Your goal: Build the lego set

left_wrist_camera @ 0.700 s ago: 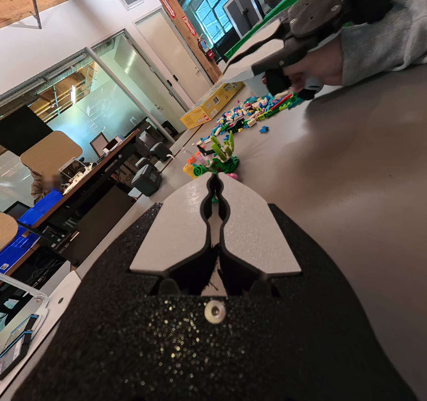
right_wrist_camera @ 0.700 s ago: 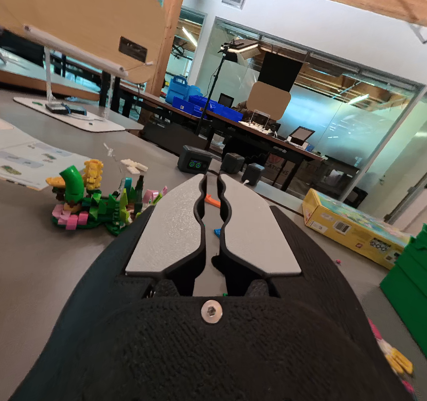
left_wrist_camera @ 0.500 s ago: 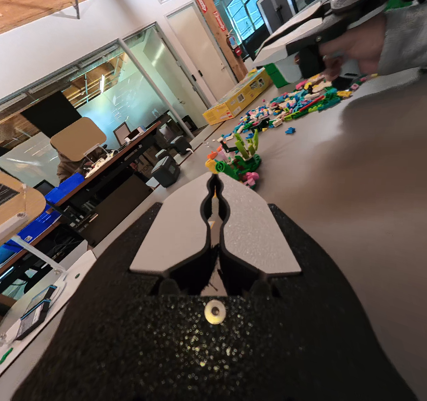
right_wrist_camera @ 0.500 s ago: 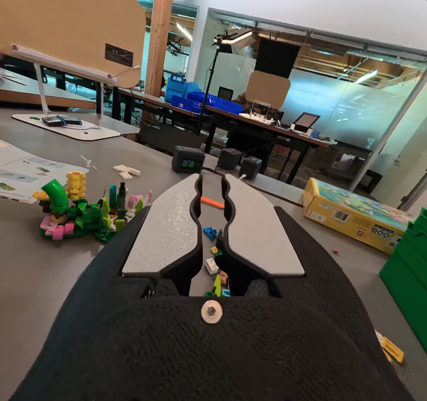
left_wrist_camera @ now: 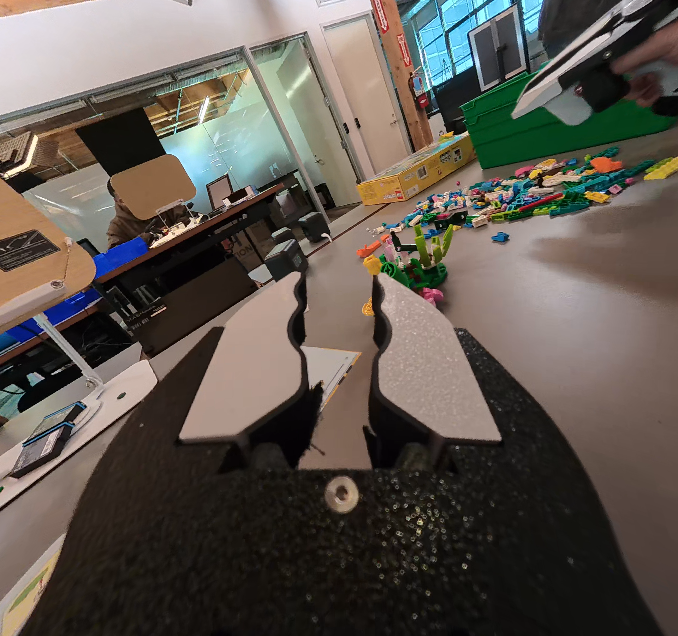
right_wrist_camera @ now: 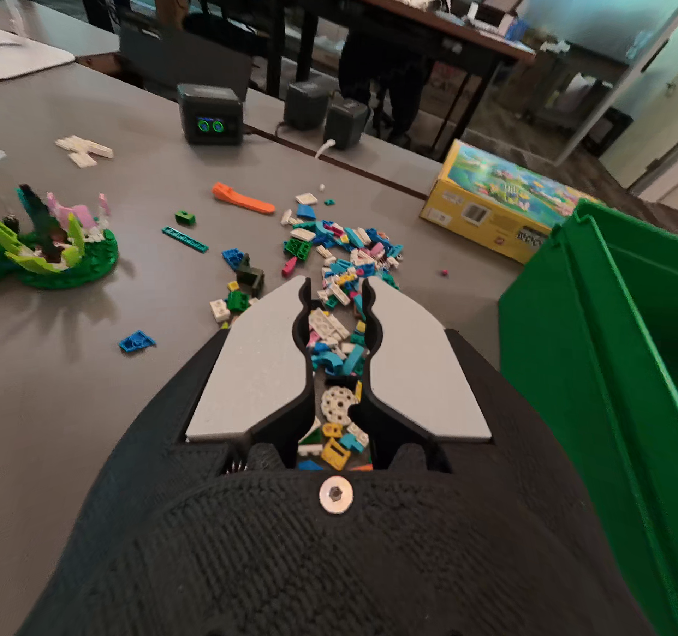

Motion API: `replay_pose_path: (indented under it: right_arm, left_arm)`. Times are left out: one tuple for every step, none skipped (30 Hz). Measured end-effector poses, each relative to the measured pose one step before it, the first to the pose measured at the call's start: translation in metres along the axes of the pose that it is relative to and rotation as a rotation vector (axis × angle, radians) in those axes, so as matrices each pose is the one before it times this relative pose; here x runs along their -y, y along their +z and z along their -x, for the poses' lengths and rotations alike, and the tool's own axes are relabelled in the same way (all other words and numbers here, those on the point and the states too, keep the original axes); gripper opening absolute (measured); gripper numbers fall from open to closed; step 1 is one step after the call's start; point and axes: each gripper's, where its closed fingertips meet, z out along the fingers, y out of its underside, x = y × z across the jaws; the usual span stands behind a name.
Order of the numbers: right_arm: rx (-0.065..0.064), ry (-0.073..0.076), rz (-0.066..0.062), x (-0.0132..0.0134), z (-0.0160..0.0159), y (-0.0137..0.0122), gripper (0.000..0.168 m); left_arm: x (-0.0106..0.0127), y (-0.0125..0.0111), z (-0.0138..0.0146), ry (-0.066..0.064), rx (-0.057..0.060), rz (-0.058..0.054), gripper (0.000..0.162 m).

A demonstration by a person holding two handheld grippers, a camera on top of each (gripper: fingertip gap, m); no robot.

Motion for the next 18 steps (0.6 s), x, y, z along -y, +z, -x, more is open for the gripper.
replay_pose_path:
  right_arm:
    - [0.0040, 0.0130, 0.0284, -0.00494, -0.00496, -0.00121, 0.025]
    - [0.0184, 0.0105, 0.0391, -0.00642, -0.00256, -0.00063, 0.025]
    - [0.0238, 0.0025, 0.0447, -0.00720, -0.00107, -0.00025, 0.025]
    - [0.0215, -0.0074, 0.0432, -0.00730, -0.00026, -0.00008, 0.025]
    - [0.0135, -0.0164, 0.0361, -0.00643, -0.00012, 0.00003, 0.025]
    - [0.0012, -0.0221, 0.0238, -0.00473, -0.00097, -0.00011, 0.024]
    - [-0.0043, -0.0242, 0.0146, -0.00346, -0.00123, -0.00041, 0.023]
    - [-0.0018, -0.0228, 0.0142, -0.00291, -0.00110, -0.00083, 0.023]
    - [0.0041, -0.0213, 0.0163, -0.00299, -0.00073, -0.00140, 0.022]
    - [0.0151, -0.0236, 0.0134, -0.00243, 0.00065, -0.00244, 0.022]
    - [0.0248, -0.0245, 0.0105, -0.00229, 0.00210, -0.00359, 0.021]
    - [0.0312, -0.0250, 0.0102, -0.00198, 0.00346, -0.00448, 0.020]
    - [0.0385, -0.0327, 0.0060, -0.00144, 0.00543, -0.00490, 0.019]
    - [0.0427, -0.0449, 0.0026, -0.00122, 0.00744, -0.00496, 0.018]
    - [0.0446, -0.0540, 0.0088, -0.00203, 0.00881, -0.00461, 0.018]
    - [0.0448, -0.0541, 0.0151, -0.00266, 0.00957, -0.00380, 0.017]
    - [0.0413, -0.0427, 0.0162, -0.00253, 0.00940, -0.00283, 0.016]
    - [0.0363, -0.0234, 0.0166, -0.00226, 0.00794, -0.00200, 0.015]
  left_arm:
    - [-0.00016, 0.00014, -0.00091, 0.0056, -0.0022, 0.0021, 0.033]
    - [-0.00014, 0.00031, -0.00113, 0.0068, -0.0035, 0.0023, 0.033]
    - [-0.00024, 0.00023, -0.00083, 0.0072, -0.0009, 0.0018, 0.033]
    - [-0.00006, 0.00023, -0.00067, 0.0062, -0.0013, 0.0011, 0.033]
    - [-0.00012, 0.00028, -0.00053, 0.0034, -0.0011, 0.0013, 0.033]
    - [-0.00008, 0.00016, -0.00023, 0.0014, 0.0003, 0.0009, 0.033]
    - [-0.00001, 0.00005, -0.00007, 0.0003, 0.0002, 0.0004, 0.033]
    - [0.00010, -0.00003, -0.00032, 0.0003, -0.0013, -0.0001, 0.033]
    - [0.00002, 0.00002, -0.00033, 0.0010, -0.0006, 0.0002, 0.033]
    - [-0.00010, 0.00010, -0.00020, 0.0009, 0.0000, 0.0008, 0.033]
    - [0.00007, 0.00006, -0.00044, 0.0024, -0.0007, 0.0005, 0.033]
    - [0.00000, 0.00006, -0.00048, 0.0030, -0.0010, 0.0004, 0.033]
    - [-0.00019, 0.00019, -0.00063, 0.0026, -0.0022, 0.0016, 0.032]
    - [-0.00029, 0.00029, -0.00079, 0.0035, -0.0031, 0.0027, 0.031]
    - [-0.00053, 0.00034, -0.00075, 0.0054, -0.0014, 0.0040, 0.030]
    - [-0.00052, 0.00045, -0.00037, 0.0078, 0.0028, 0.0044, 0.028]
    - [-0.00076, 0.00024, -0.00010, 0.0118, 0.0049, 0.0051, 0.027]
    - [-0.00111, 0.00035, -0.00051, 0.0112, 0.0015, 0.0065, 0.025]
